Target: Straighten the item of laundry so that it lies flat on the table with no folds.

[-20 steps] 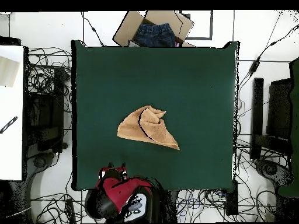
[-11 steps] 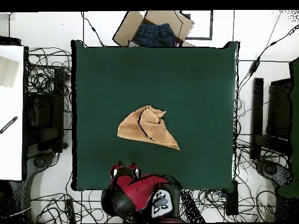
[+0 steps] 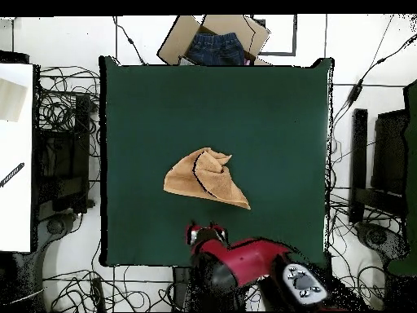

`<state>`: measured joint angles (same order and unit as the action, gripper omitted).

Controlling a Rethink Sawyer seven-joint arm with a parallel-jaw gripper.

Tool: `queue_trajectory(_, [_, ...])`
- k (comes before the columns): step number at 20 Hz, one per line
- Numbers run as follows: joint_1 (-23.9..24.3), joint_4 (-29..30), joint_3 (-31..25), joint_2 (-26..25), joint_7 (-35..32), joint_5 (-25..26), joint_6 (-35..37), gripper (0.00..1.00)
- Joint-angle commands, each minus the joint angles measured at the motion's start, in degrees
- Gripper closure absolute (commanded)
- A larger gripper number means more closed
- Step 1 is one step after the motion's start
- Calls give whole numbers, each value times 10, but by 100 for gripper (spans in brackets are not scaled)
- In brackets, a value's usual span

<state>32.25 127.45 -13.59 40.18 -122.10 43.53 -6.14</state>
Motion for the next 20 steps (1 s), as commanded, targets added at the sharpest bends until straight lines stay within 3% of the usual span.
queue_trajectory(1, [201,0,-218,-35,160,85,166,0])
queue_trajectory(6, [265,-6,-269,-58,189,101,211,0])
queue_trajectory(20, [230,2,-257,-41,121,129,192,0])
